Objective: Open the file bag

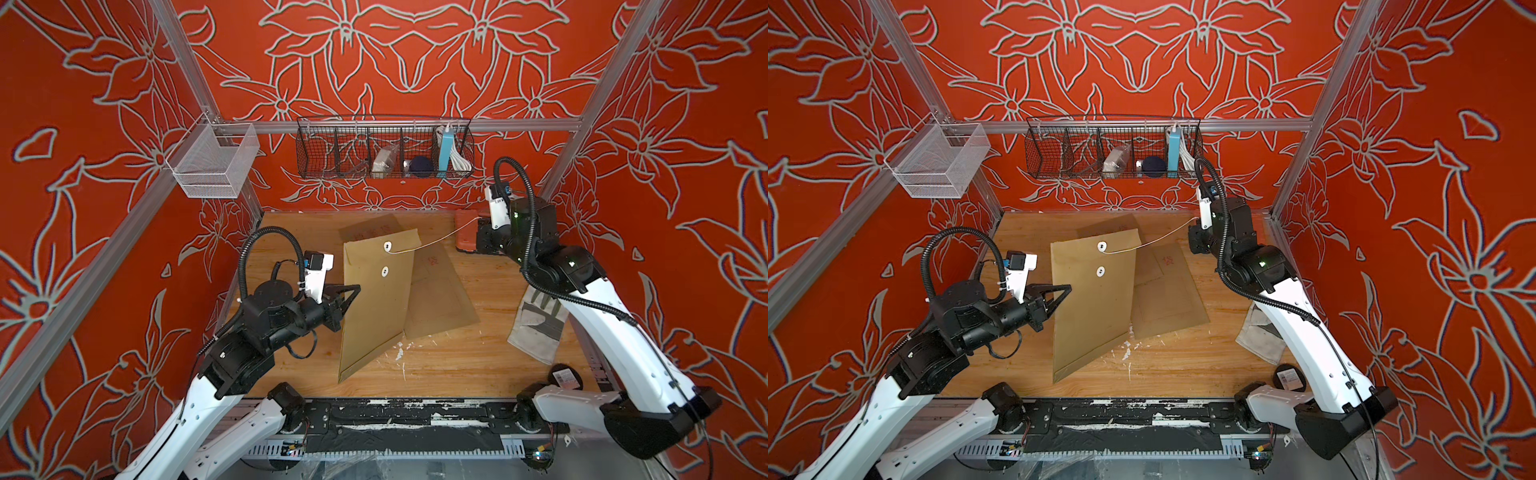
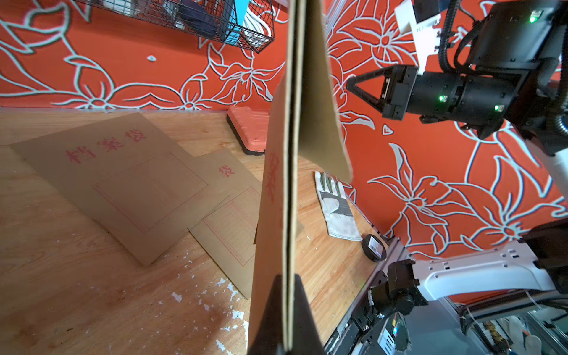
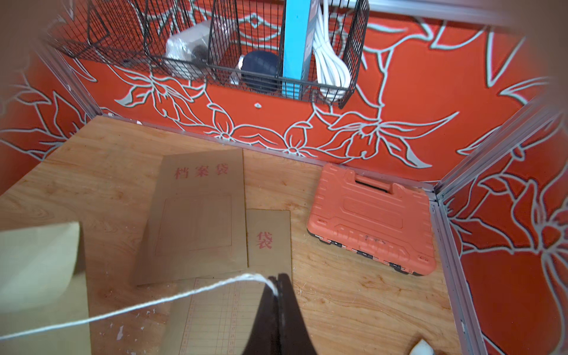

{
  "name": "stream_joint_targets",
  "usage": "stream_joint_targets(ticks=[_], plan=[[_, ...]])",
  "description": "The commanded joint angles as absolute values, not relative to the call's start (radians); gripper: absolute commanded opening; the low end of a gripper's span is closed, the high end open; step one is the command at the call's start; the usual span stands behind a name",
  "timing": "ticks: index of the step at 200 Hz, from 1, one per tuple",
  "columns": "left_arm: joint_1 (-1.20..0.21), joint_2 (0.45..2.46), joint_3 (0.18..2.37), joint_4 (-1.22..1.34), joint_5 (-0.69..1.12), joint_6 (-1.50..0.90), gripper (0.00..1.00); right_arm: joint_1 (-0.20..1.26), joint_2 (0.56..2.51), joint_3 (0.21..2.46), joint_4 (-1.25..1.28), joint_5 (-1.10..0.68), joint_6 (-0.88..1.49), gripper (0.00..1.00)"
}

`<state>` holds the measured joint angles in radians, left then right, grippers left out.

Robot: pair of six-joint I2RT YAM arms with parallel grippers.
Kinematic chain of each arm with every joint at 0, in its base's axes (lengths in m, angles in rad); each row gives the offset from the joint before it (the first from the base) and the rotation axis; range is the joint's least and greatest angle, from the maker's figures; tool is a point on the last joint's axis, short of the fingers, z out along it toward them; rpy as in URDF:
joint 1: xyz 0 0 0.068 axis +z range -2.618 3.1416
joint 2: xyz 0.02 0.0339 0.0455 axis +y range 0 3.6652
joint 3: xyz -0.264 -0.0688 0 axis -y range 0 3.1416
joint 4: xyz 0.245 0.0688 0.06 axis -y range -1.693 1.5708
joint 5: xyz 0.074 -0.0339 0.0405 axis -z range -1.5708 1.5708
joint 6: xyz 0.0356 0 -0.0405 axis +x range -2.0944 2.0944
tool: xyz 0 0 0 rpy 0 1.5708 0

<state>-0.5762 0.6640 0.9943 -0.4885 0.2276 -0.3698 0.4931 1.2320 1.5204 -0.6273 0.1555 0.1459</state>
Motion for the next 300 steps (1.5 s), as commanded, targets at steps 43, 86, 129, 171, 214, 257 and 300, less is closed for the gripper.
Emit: stream_joint_targets(ticks=[43,86,129,171,214,257,300], plan=[[-0.578,0.667,0.975,-0.474,0.273,-0.362,0.0,0.488,1.326,1.71,-0.575,0.1,0.108,0.0],[-0.579,0.709,0.986,-0.512,0.258,-0.367,0.0,0.487,1.438,1.8,-0.508,-0.057,0.09,0.0],[-0.577,0.724,0.999,-0.509,0.306,-0.369,0.0,0.488,1.609,1.97,-0.545,-0.18,0.081,0.0],[-0.561,0.721,0.989,-0.476,0.389,-0.391,0.0,0.485,1.813,2.193,-0.715,-0.321,0.111,0.22],[-0.363,0.725,0.983,-0.4,0.693,-0.467,0.0,0.442,1.913,2.26,-0.866,-0.242,0.249,0.77],[-0.264,0.732,1.018,-0.355,0.839,-0.501,0.0,0.367,1.859,2.117,-0.844,-0.277,0.335,0.86],[-0.219,0.739,1.046,-0.303,0.914,-0.525,0.0,0.266,1.758,1.882,-0.719,-0.388,0.42,0.87]])
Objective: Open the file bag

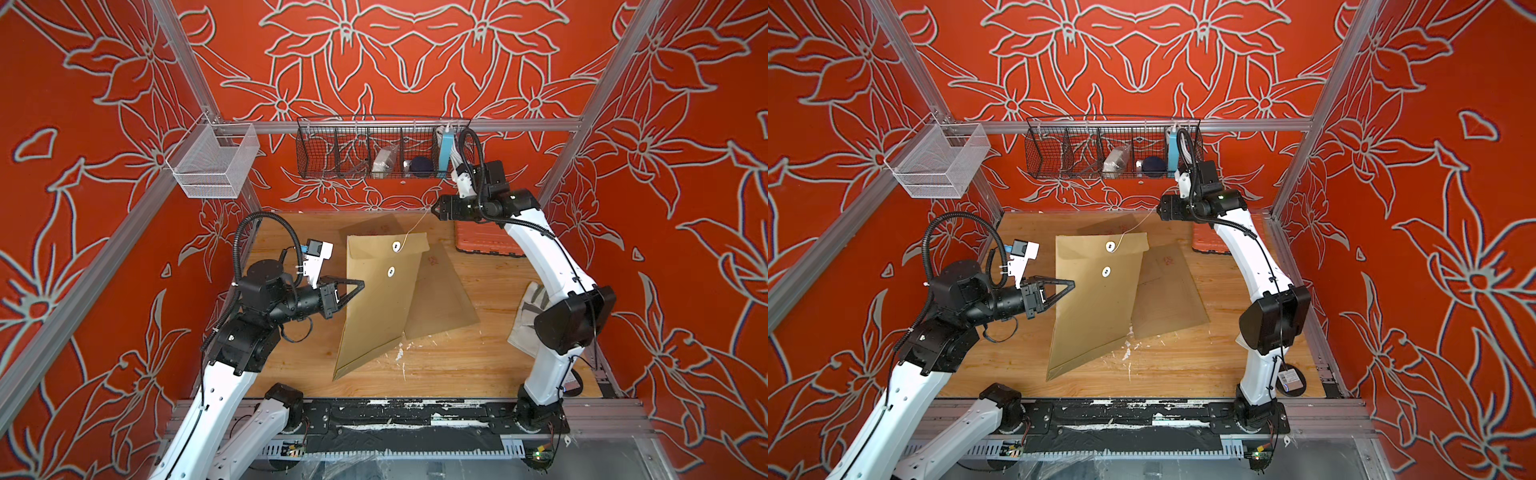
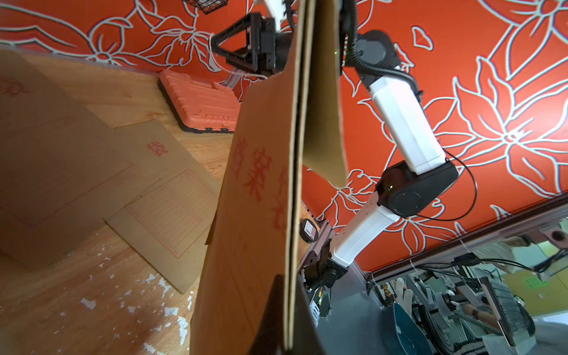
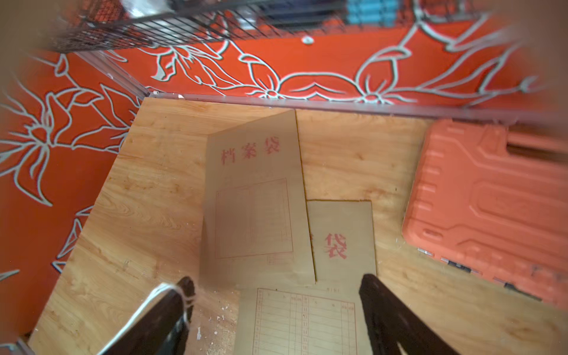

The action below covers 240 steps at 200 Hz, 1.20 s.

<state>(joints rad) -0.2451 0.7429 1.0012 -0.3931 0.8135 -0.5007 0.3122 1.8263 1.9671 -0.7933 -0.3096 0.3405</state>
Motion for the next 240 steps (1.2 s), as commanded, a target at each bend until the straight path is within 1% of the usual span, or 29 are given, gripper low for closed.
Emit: stream_joint_targets(ticks=[1,48,74,88,107,125,153,182,210,240], plan=[[-0.218,0.74,1.046,-0.301,0.916,-0.526,0.0,0.263,1.756,1.878,-0.718,-0.389,0.421,0.87],[-0.18,0.744,1.066,-0.254,0.949,-0.553,0.0,0.185,1.676,1.705,-0.649,-0.422,0.44,0.87],[-0.163,0.749,1.084,-0.237,0.948,-0.562,0.0,0.151,1.598,1.587,-0.575,-0.438,0.446,0.87],[-0.158,0.757,1.098,-0.235,0.945,-0.562,0.0,0.148,1.522,1.499,-0.467,-0.482,0.433,0.86],[-0.156,0.771,1.124,-0.25,0.93,-0.54,0.0,0.151,1.41,1.357,-0.273,-0.635,0.431,0.83],[-0.156,0.779,1.15,-0.282,0.906,-0.499,0.0,0.156,1.308,1.224,-0.081,-0.756,0.495,0.82],[-0.156,0.802,1.189,-0.323,0.896,-0.443,0.0,0.181,1.16,1.074,0.121,-0.825,0.565,0.81],[-0.156,0.838,1.245,-0.337,0.905,-0.392,0.0,0.24,1.08,1.039,0.168,-0.846,0.555,0.82],[-0.156,0.871,1.304,-0.338,0.928,-0.36,0.0,0.279,1.06,1.03,0.256,-0.872,0.614,0.81],[-0.158,0.893,1.328,-0.291,0.983,-0.383,0.0,0.327,1.056,1.029,0.348,-0.868,0.664,0.81]])
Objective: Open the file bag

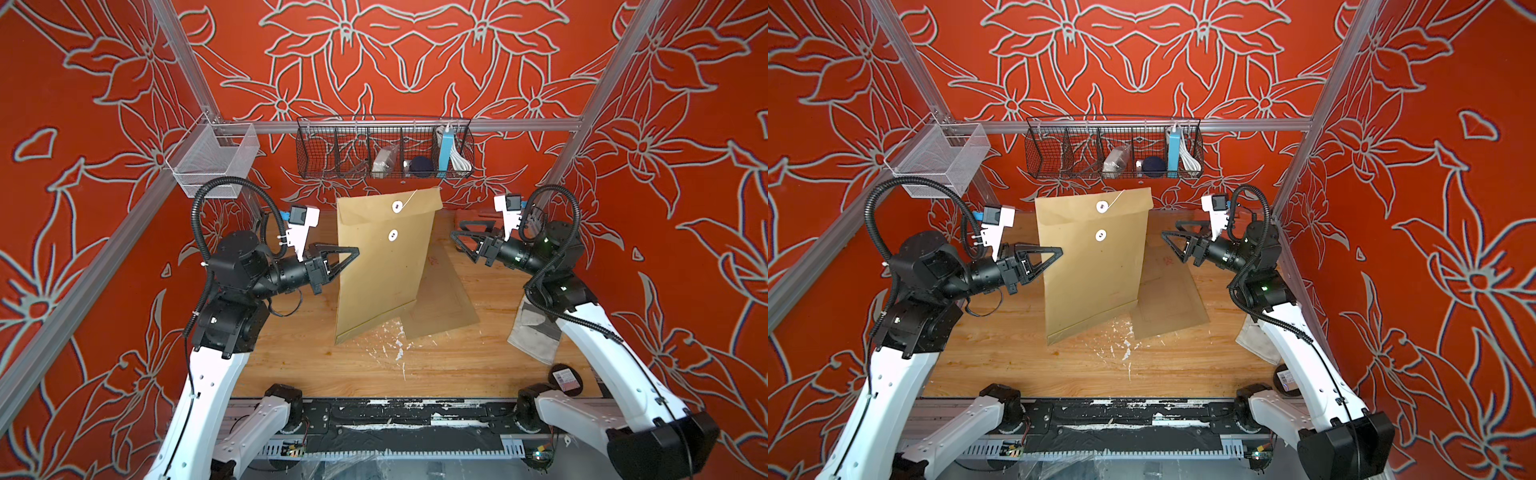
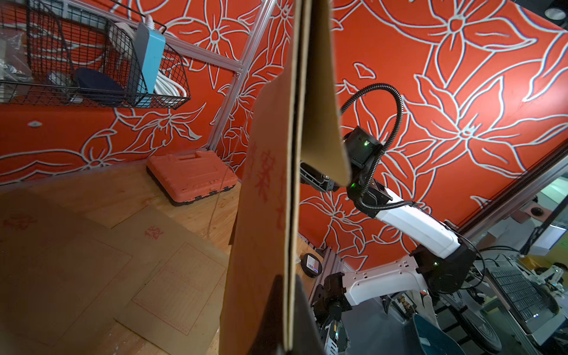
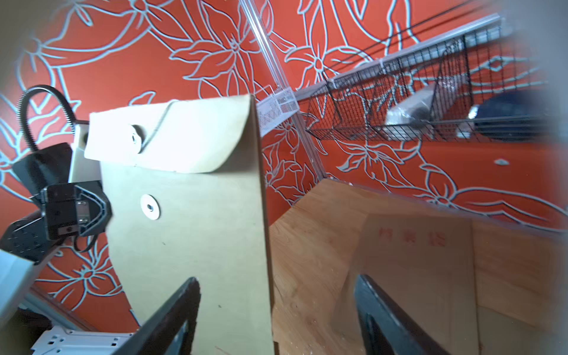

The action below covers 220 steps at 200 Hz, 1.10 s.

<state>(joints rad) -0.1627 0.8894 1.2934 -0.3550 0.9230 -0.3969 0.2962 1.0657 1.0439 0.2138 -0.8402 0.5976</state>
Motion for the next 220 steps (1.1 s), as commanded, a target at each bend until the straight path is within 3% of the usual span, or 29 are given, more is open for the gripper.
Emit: stream_joint_targets(ticks=[1,80,220], plan=[[-0.158,0.893,1.328,-0.29,0.983,-0.383,0.0,0.328,1.057,1.03,0.349,-0.867,0.664,0.81],[-0.158,0.876,1.356,-0.269,1.031,-0.402,0.0,0.417,1.118,1.053,0.484,-0.817,0.75,0.76],[-0.158,0.834,1.336,-0.3,1.024,-0.406,0.0,0.442,1.315,1.241,0.703,-0.801,0.904,0.66]])
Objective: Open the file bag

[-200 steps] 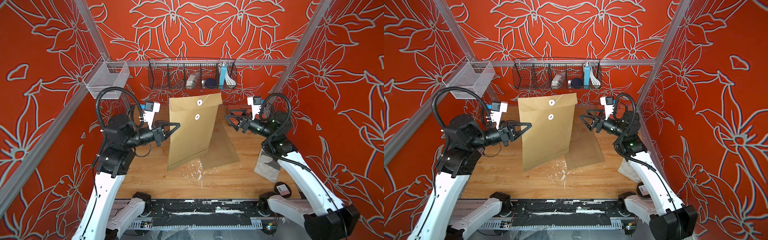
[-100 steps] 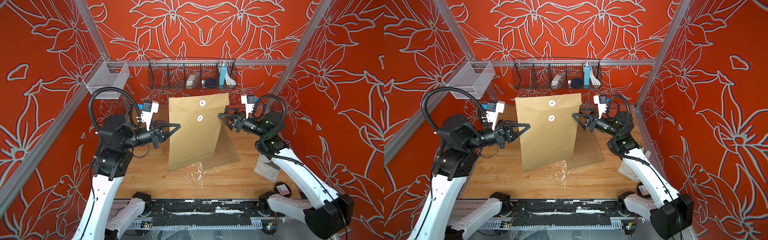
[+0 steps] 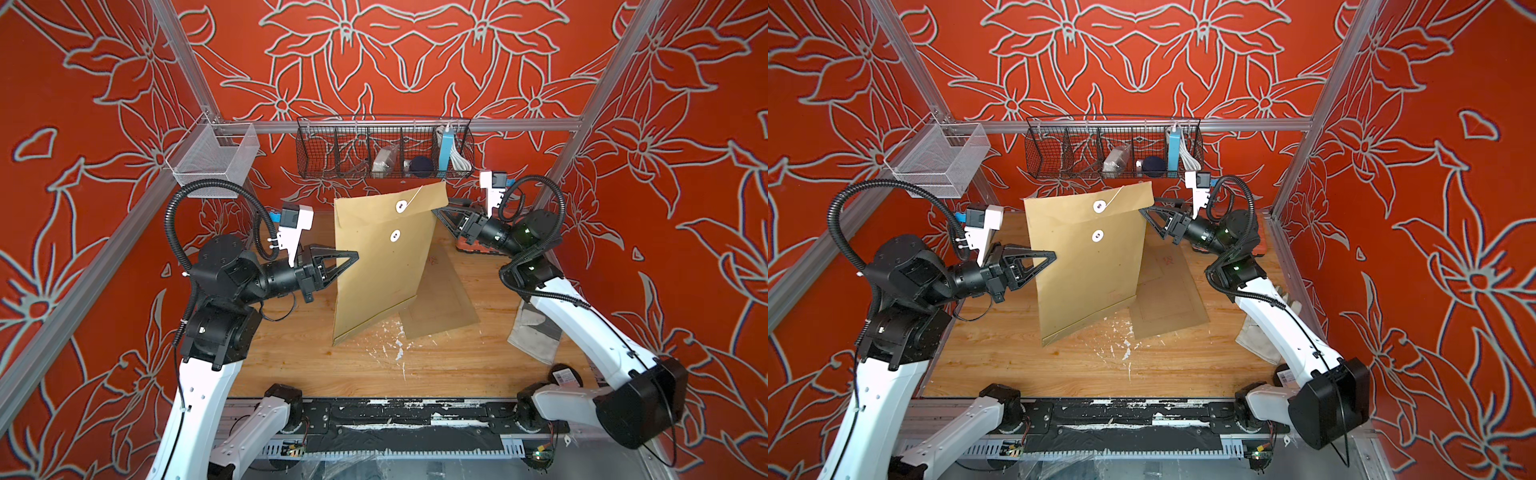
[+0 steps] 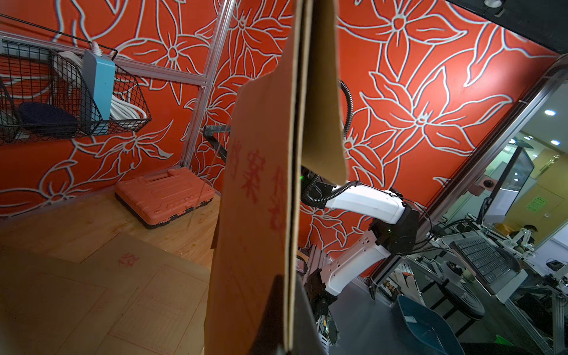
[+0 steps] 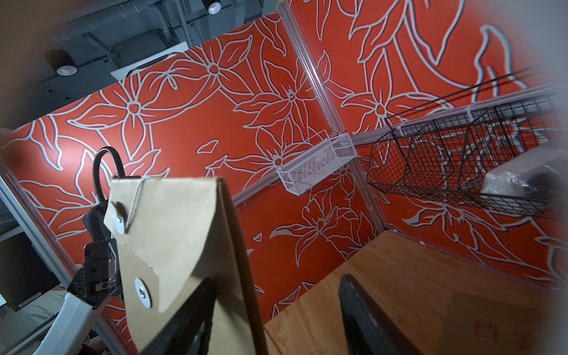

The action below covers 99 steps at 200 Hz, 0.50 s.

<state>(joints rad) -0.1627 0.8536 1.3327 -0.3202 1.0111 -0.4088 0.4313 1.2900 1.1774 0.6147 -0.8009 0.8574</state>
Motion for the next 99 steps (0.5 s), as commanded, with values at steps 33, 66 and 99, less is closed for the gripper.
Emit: stream_joint_targets(ticks=[33,66,99], plan=[[-0.159,0.827,1.327,-0.322,0.998,-0.39,0.0,0.445,1.35,1.292,0.758,-0.857,0.918,0.66],[-0.158,0.83,1.319,-0.331,0.986,-0.39,0.0,0.445,1.34,1.322,0.714,-0.916,0.862,0.65],[-0.158,0.818,1.295,-0.334,0.977,-0.393,0.0,0.445,1.319,1.354,0.615,-0.967,0.777,0.62]])
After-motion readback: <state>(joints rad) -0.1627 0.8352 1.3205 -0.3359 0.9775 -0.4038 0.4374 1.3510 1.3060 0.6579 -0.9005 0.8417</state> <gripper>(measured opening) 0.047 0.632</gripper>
